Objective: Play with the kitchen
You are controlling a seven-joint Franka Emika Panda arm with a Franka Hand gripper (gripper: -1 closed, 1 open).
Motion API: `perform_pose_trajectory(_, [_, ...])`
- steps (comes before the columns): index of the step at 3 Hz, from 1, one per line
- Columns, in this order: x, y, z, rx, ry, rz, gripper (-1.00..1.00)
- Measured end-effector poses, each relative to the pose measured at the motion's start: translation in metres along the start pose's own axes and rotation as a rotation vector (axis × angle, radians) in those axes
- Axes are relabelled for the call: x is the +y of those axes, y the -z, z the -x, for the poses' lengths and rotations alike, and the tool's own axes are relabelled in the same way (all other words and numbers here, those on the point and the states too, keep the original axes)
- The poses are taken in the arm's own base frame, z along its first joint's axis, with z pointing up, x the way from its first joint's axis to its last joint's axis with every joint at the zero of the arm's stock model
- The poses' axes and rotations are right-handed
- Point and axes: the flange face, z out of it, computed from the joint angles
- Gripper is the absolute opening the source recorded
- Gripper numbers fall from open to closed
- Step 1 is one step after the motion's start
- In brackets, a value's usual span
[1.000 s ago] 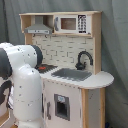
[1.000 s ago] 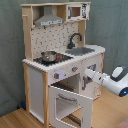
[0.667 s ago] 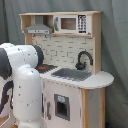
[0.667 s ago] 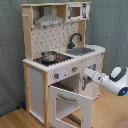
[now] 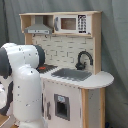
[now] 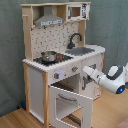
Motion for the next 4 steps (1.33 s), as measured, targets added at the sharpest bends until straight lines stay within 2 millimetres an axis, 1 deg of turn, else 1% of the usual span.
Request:
perform_pose_trajectory(2, [-0.011,-0.033,0.013,0.043,-0.108,0.002,1.0])
perform_pose_trajectory(3, [-0.013,-0.048,0.018,0.074,-0.169,0.016,1.0])
perform_pose_trajectory(4, [-0.01,-0.056,0.019,0.103,-0.254,0.034,1.0])
